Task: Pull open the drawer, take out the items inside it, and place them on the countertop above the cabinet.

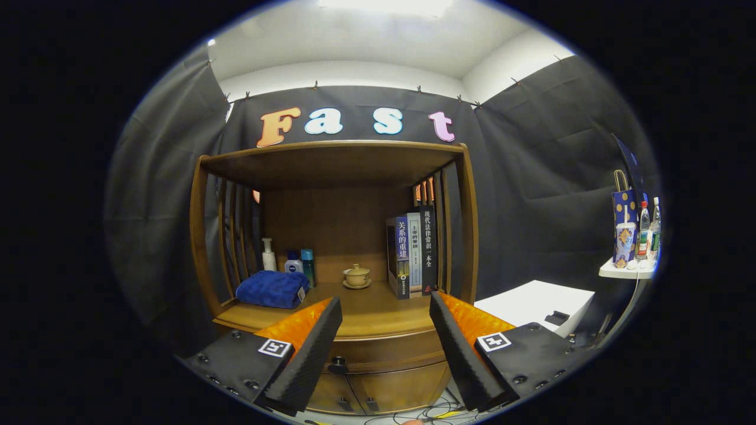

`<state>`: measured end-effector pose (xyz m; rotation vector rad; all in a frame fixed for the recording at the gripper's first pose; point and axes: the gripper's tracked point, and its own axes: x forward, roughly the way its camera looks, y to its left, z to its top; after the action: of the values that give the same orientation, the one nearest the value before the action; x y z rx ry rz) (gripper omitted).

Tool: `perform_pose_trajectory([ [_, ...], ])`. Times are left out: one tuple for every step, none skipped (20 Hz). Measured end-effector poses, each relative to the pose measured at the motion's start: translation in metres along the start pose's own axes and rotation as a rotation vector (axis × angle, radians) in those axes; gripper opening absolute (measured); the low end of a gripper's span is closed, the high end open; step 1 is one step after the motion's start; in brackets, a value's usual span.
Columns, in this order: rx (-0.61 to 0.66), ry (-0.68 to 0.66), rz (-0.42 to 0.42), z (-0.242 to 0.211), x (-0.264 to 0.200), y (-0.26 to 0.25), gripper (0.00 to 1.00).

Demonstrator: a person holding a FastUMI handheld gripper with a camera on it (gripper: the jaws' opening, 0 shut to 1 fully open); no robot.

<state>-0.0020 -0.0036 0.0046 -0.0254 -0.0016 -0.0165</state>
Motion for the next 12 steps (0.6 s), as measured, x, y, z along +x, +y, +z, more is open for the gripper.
perform_pose_trajectory([
  [0.0,-0.003,0.003,0.002,0.0,0.0,0.99],
  [0.003,-0.005,0.007,0.002,0.0,0.001,0.99],
  [0.006,-0.005,0.009,0.003,0.002,0.002,0.99],
  [0.008,-0.004,0.009,0.002,0.003,0.002,0.99],
  [0.012,-0.005,0.01,0.001,0.004,0.001,0.99],
  [0.019,-0.006,0.014,-0.001,0.004,0.002,0.99],
  [0.031,-0.009,0.026,-0.002,0.006,0.006,0.99],
  [0.048,-0.01,0.041,-0.004,0.008,0.011,0.99],
  [0.066,-0.008,0.054,-0.007,0.013,0.017,0.99],
  [0.081,-0.002,0.066,-0.013,0.018,0.023,0.99],
  [0.093,0.008,0.074,-0.021,0.024,0.028,0.99],
  [0.102,0.012,0.077,-0.029,0.03,0.033,0.99],
])
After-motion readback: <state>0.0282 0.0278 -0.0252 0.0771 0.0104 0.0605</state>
